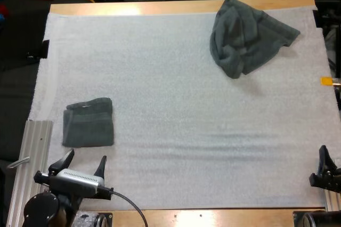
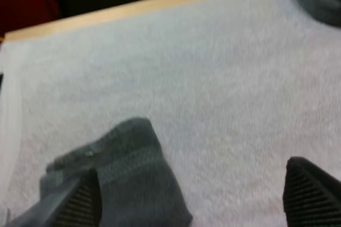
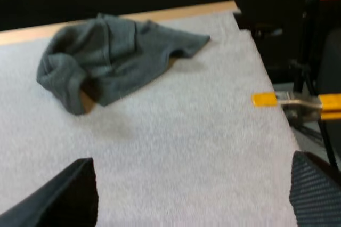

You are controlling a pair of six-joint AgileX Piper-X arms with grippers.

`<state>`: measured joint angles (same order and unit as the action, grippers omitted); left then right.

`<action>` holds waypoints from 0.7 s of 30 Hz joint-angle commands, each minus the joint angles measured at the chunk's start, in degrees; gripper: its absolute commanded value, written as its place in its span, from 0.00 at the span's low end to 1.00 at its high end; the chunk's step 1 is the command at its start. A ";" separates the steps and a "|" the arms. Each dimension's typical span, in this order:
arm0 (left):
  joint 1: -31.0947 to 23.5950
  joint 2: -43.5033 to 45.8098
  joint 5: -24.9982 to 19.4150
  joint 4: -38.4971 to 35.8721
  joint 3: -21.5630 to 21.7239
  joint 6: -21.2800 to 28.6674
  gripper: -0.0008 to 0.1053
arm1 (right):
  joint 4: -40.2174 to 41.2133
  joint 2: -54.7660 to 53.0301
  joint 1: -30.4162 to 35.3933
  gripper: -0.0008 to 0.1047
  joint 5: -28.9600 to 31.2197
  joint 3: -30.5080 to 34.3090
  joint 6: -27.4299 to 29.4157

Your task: Pick towel from pile, fold and stack

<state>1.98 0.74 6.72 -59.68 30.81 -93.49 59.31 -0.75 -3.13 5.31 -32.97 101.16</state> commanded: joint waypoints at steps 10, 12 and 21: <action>0.11 7.98 -0.07 1.32 -1.28 -0.07 0.66 | -0.60 -2.17 0.30 0.69 -0.06 2.94 -0.48; 0.11 7.98 -0.07 1.32 -1.28 -0.07 0.66 | -0.60 -2.17 0.30 0.69 -0.06 2.94 -0.48; 0.11 7.98 -0.07 1.32 -1.28 -0.07 0.66 | -0.60 -2.17 0.30 0.69 -0.06 2.94 -0.48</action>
<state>1.98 0.74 6.72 -59.30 29.37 -93.49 59.22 -0.65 -3.13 5.43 -29.73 100.73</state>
